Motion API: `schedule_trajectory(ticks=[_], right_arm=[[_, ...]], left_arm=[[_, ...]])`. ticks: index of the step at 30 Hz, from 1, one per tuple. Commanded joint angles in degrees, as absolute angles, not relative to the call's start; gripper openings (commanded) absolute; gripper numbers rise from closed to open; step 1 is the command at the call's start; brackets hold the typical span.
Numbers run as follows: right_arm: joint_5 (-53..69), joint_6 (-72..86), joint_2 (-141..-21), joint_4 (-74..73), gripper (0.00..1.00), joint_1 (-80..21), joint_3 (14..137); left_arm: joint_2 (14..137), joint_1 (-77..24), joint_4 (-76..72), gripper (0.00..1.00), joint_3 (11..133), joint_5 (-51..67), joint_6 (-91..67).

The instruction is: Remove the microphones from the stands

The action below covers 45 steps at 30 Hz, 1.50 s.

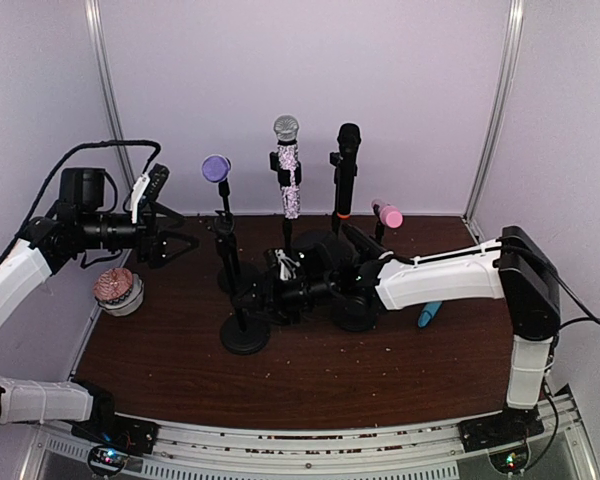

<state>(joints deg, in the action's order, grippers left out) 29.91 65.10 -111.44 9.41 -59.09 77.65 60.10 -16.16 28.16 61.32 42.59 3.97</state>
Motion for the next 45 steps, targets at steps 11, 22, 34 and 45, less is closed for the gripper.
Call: schedule_trajectory(ticks=[11, 22, 34, 45], right_arm=[[27.8, 68.4, -117.7, 11.9, 0.39, -58.7, 83.4], [25.9, 70.9, -118.5, 14.0, 0.32, -57.7, 83.7], [25.5, 69.9, -118.0, 12.1, 0.01, -57.2, 84.0], [21.4, 58.8, -117.3, -1.4, 0.00, -57.2, 85.4]], left_arm=[[59.4, -15.9, 27.4, 0.93, 62.0, 44.2, 6.9], [59.2, -15.9, 27.4, 0.92, 60.7, 46.0, 8.9], [59.5, -16.2, 25.7, 0.91, 58.9, 47.2, 9.7], [63.4, -21.6, 21.4, 0.85, 59.7, 45.4, 8.4]])
